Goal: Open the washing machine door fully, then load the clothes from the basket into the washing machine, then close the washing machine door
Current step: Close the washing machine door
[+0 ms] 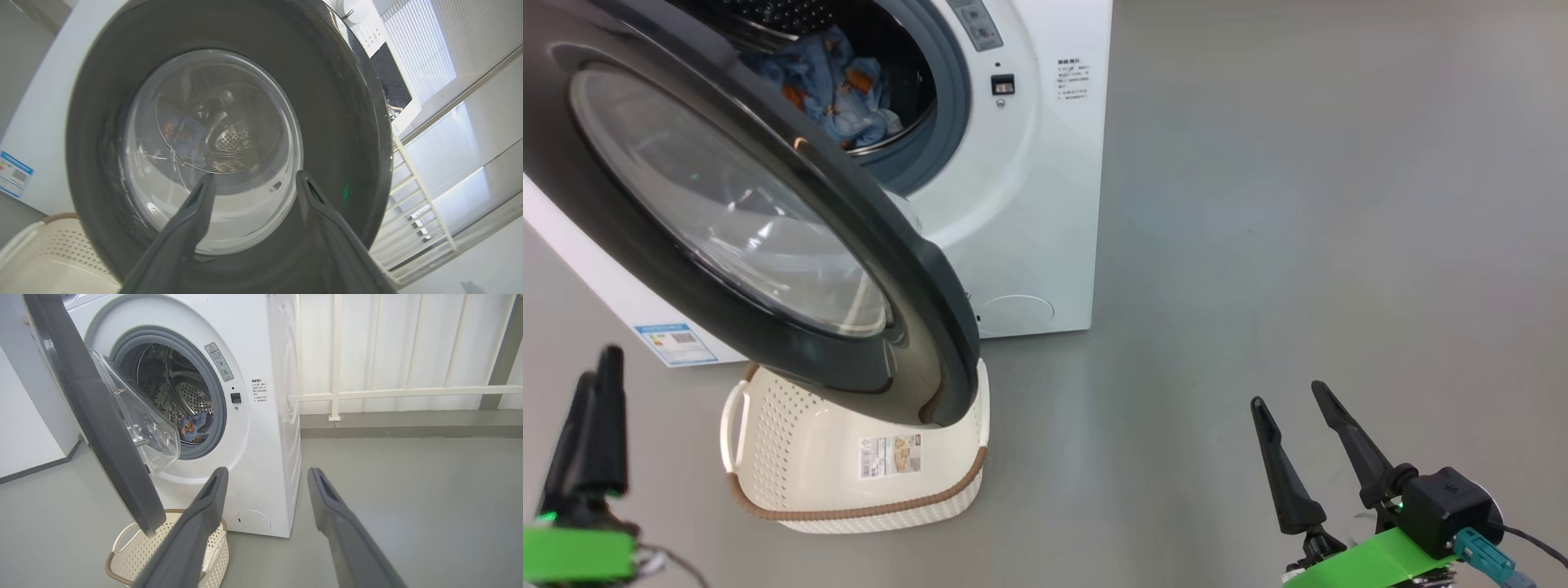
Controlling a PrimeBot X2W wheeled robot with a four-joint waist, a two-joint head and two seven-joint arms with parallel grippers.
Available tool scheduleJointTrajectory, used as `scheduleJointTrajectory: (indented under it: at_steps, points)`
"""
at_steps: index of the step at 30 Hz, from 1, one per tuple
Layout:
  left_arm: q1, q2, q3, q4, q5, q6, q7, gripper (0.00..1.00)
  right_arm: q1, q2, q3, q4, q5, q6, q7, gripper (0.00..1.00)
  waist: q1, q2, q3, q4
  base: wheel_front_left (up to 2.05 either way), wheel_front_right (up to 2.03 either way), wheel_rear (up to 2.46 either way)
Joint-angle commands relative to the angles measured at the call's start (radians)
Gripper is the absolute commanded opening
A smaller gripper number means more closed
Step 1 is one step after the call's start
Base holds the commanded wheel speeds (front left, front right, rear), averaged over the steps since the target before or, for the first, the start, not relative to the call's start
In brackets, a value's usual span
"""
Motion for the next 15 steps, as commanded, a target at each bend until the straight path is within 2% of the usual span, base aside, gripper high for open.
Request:
scheduleJointTrajectory:
  at_steps: [1, 5, 8, 15]
  points:
    - [0.012, 0.056, 0.005, -0.027, 0.108, -0.010, -0.060, 1.00, -0.004, 0.000, 0.019, -0.033, 0.001, 0.003, 0.001, 1.00, 0.0000, 0.0000, -0.006, 0.005, 0.00, 0.00, 0.00]
    - [0.071, 0.107, -0.077, 0.019, 0.451, -0.003, -0.273, 1.00, 0.011, 0.000, 0.014, -0.038, -0.006, 0.003, 0.009, 1.00, 0.0000, 0.0000, -0.024, 0.011, 0.00, 0.00, 0.00]
    - [0.107, 0.121, -0.128, 0.055, 0.639, 0.045, -0.355, 1.00, 0.024, 0.000, 0.005, -0.044, -0.011, 0.003, 0.016, 1.00, 0.0000, 0.0000, -0.037, 0.016, 0.00, 0.00, 0.00]
    - [0.169, 0.124, -0.212, 0.089, 0.841, 0.126, -0.412, 1.00, 0.058, 0.000, -0.013, -0.052, -0.027, 0.003, 0.030, 1.00, 0.0000, 0.0000, -0.067, 0.026, 0.00, 0.00, 0.00]
